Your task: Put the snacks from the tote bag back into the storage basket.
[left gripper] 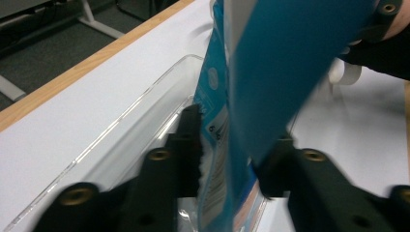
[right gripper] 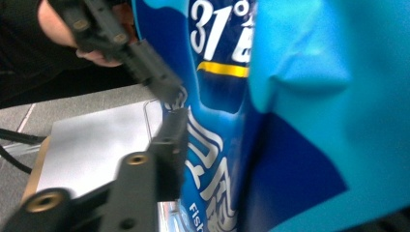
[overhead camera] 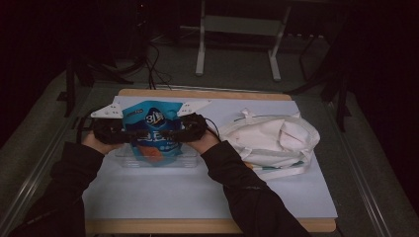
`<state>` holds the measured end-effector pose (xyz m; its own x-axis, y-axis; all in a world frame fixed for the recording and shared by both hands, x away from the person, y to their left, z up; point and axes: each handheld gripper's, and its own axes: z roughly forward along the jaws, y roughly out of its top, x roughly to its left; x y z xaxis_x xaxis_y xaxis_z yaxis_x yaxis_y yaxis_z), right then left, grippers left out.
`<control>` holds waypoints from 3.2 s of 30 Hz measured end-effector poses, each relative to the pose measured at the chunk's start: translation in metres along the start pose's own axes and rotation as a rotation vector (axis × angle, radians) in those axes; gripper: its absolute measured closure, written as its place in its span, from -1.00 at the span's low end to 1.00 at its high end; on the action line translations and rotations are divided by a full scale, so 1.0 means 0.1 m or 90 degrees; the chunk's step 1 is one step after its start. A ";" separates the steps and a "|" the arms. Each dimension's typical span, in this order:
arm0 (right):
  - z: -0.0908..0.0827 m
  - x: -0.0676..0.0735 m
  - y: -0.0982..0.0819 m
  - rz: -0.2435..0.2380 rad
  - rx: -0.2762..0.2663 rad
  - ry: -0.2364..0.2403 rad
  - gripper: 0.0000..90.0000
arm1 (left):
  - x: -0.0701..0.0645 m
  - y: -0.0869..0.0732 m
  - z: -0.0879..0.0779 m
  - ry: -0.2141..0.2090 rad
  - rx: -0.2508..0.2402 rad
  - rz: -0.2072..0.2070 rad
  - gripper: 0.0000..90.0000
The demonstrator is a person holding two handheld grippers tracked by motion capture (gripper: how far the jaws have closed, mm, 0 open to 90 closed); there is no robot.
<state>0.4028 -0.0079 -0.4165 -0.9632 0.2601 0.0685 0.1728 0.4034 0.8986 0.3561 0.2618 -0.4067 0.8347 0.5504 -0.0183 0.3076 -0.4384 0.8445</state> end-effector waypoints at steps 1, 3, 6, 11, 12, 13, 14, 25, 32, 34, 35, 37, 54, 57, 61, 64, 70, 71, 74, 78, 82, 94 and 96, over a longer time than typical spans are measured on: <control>0.00 -0.01 0.00 0.002 0.002 0.000 -0.02 | 0.00 0.00 0.00 0.007 -0.001 -0.006 0.23; 0.00 -0.03 0.00 0.009 0.007 0.007 -0.18 | 0.01 -0.01 0.00 -0.001 -0.007 -0.022 0.02; -0.03 -0.05 -0.01 0.019 -0.009 0.005 -0.38 | -0.01 -0.02 0.01 0.011 -0.009 -0.025 -0.28; -0.05 -0.06 -0.01 0.015 -0.011 -0.011 -0.69 | 0.03 -0.06 0.01 0.014 -0.010 -0.070 -0.77; -0.05 -0.06 -0.01 0.019 -0.017 -0.011 -0.69 | 0.03 -0.06 0.01 0.018 -0.006 -0.073 -0.78; -0.06 -0.06 -0.01 0.025 -0.020 -0.009 -0.69 | 0.03 -0.07 0.01 0.013 -0.008 -0.080 -0.87; -0.07 -0.07 -0.01 0.027 -0.019 -0.012 -0.69 | 0.03 -0.08 0.01 0.008 -0.011 -0.085 -0.96; -0.11 -0.06 0.00 0.010 -0.014 -0.029 -0.68 | -0.08 -0.22 -0.03 0.076 0.006 -0.088 -0.97; -0.17 -0.08 -0.07 0.010 -0.012 -0.036 -0.68 | -0.16 -0.34 -0.13 0.092 -0.010 -0.109 -0.97; -0.19 -0.08 -0.09 0.009 -0.010 -0.040 -0.68 | -0.20 -0.37 -0.15 0.097 -0.010 -0.107 -0.97; -0.19 -0.08 -0.09 0.009 -0.010 -0.040 -0.68 | -0.20 -0.37 -0.15 0.097 -0.010 -0.107 -0.97; -0.23 -0.07 -0.12 0.008 -0.007 -0.053 -0.67 | -0.24 -0.40 -0.17 0.103 -0.012 -0.114 -0.97; -0.56 0.05 -0.40 0.028 0.001 -0.060 -0.67 | -0.62 -0.67 -0.21 0.102 -0.029 -0.123 -0.97; -0.64 0.09 -0.45 0.025 0.000 -0.059 -0.66 | -0.70 -0.70 -0.20 0.103 -0.032 -0.125 -0.97; -0.74 0.14 -0.50 0.024 0.003 -0.061 -0.66 | -0.82 -0.75 -0.19 0.100 -0.039 -0.138 -0.97; -0.80 0.16 -0.54 0.019 0.005 -0.073 -0.66 | -0.91 -0.78 -0.17 0.090 -0.033 -0.138 -0.97; -0.96 0.17 -0.65 0.024 0.010 -0.079 -0.66 | -1.06 -0.74 -0.16 0.056 -0.046 -0.141 -0.97; -0.99 0.17 -0.67 0.027 0.008 -0.080 -0.66 | -1.10 -0.72 -0.16 0.059 -0.047 -0.135 -0.97; -1.08 0.18 -0.72 0.031 0.003 -0.083 -0.67 | -1.17 -0.68 -0.13 0.050 -0.049 -0.118 -0.97; -1.21 0.20 -0.78 0.037 -0.012 -0.094 -0.67 | -1.25 -0.59 -0.06 0.030 -0.047 -0.106 -0.97; -1.34 0.21 -0.84 0.038 -0.016 -0.109 -0.66 | -1.32 -0.50 0.03 0.008 -0.046 -0.093 -0.97; -1.68 0.28 -1.03 0.049 -0.021 -0.141 -0.67 | -1.42 -0.34 0.35 -0.060 -0.030 -0.068 -0.97; -1.75 0.30 -1.07 0.045 -0.023 -0.144 -0.66 | -1.42 -0.32 0.41 -0.071 -0.026 -0.066 -0.97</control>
<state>0.3192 -0.1963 -0.4350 -0.8773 0.4785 0.0363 0.2267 0.3467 0.9102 0.2461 0.1682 -0.4525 0.8453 0.5085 -0.1638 0.3779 -0.3525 0.8561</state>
